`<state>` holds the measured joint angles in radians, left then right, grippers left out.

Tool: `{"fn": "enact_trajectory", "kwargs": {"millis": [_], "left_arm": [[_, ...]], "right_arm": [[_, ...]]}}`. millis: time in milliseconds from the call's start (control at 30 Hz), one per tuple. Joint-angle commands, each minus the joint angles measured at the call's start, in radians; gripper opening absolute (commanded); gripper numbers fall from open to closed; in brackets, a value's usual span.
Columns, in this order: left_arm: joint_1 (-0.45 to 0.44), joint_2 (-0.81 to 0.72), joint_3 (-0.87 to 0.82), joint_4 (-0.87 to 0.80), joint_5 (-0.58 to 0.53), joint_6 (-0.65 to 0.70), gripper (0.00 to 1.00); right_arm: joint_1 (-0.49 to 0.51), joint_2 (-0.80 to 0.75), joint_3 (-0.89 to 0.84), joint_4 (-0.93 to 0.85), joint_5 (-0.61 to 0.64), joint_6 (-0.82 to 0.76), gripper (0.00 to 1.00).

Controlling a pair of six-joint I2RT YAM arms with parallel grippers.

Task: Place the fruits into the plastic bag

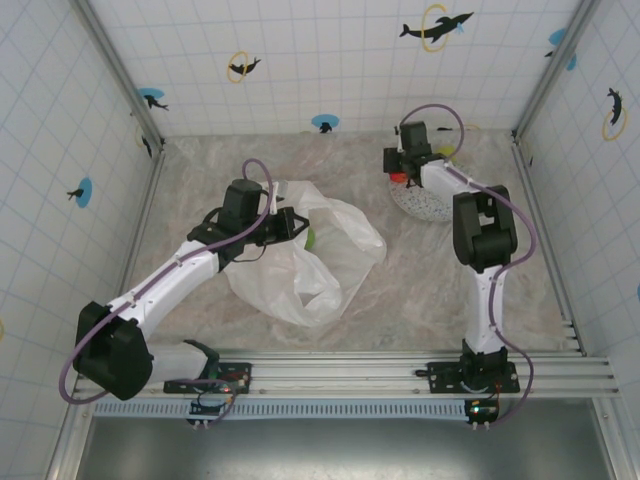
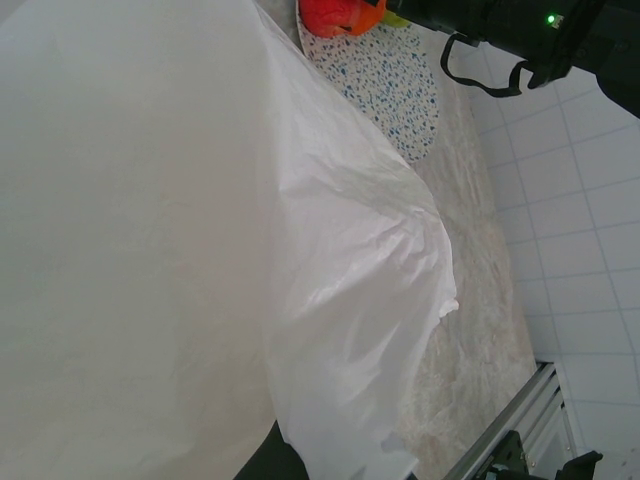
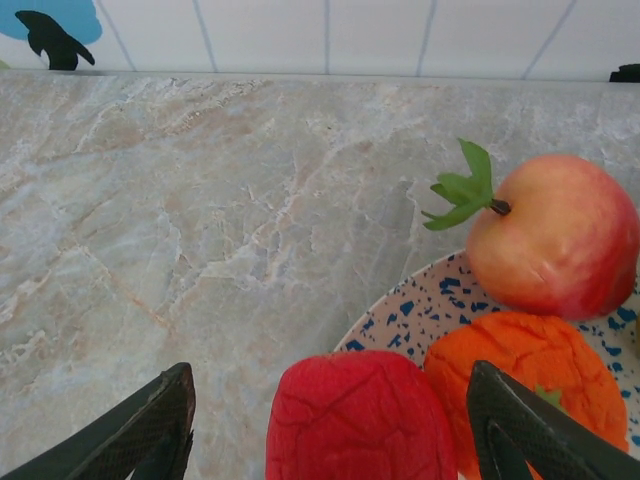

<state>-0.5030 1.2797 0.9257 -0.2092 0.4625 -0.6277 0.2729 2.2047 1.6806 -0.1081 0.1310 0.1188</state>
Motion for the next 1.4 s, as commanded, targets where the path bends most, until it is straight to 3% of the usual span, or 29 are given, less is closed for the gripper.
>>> {"fn": "enact_trajectory", "kwargs": {"millis": [0, 633, 1367], "left_arm": [[0.006, 0.012, 0.026, -0.006, 0.006, 0.009, 0.0], [0.007, 0.017, 0.007, 0.002, 0.018, 0.017, 0.0], [0.006, 0.023, -0.011, 0.017, 0.03, 0.017, 0.0]], "right_arm": [[-0.006, 0.043, 0.062, -0.008, 0.006, -0.019, 0.71], [-0.008, 0.132, 0.154, -0.072, -0.026, -0.034, 0.68], [-0.008, 0.091, 0.064, -0.105, -0.013, -0.066, 0.7]]}}
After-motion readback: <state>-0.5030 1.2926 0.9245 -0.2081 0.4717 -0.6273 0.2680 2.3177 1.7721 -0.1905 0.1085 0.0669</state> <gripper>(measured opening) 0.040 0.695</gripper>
